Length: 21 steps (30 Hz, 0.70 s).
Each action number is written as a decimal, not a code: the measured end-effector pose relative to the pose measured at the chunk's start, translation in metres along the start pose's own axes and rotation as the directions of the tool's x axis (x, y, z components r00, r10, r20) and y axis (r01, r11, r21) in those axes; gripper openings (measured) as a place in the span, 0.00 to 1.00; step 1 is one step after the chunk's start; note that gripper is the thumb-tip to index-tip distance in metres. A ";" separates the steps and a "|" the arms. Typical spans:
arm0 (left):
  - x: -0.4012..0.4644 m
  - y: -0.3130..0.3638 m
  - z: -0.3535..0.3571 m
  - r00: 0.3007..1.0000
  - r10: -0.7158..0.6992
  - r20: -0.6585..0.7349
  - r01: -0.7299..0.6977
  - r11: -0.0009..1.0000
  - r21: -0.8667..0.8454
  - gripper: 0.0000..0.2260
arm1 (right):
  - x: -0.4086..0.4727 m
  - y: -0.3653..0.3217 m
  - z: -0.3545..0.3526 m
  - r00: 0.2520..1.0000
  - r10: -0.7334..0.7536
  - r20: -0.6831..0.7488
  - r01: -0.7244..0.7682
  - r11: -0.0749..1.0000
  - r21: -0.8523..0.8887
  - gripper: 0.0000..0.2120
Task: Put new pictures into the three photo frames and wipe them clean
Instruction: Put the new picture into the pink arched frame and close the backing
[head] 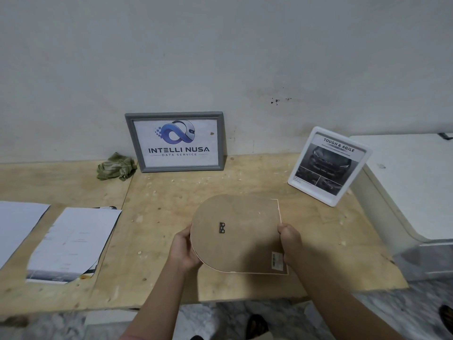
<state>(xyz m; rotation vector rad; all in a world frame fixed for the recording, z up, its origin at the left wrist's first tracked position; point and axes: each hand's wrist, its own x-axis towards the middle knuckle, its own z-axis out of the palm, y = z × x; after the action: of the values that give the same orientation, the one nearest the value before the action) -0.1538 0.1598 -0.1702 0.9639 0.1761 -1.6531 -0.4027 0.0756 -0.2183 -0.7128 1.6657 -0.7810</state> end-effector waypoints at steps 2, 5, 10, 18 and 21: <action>0.002 -0.001 0.004 0.998 0.040 -0.048 -0.036 0.997 0.073 0.11 | -0.006 -0.002 0.001 1.000 0.002 -0.021 -0.002 1.000 0.001 0.07; 0.008 -0.003 0.005 0.938 0.300 -0.176 -0.267 0.945 0.191 0.03 | -0.014 -0.005 0.001 0.998 -0.019 -0.053 0.020 1.000 0.008 0.10; 0.009 -0.006 0.002 0.884 0.420 -0.206 -0.326 0.869 0.372 0.13 | -0.016 -0.005 0.003 0.993 -0.071 -0.090 0.070 0.997 -0.024 0.10; 0.021 -0.007 -0.010 0.714 0.687 -0.136 -0.294 0.470 0.832 0.08 | -0.020 -0.015 0.010 0.953 -0.278 -0.124 0.267 0.958 -0.102 0.10; 0.024 -0.006 -0.016 0.727 0.672 -0.138 -0.200 0.399 0.895 0.07 | -0.016 -0.014 0.010 0.937 -0.331 -0.114 0.301 0.928 -0.220 0.14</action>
<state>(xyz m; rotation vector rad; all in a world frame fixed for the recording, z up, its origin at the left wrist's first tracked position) -0.1510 0.1527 -0.1985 1.9818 -0.6091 -0.8465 -0.3883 0.0785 -0.1996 -1.1086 1.8052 -0.9202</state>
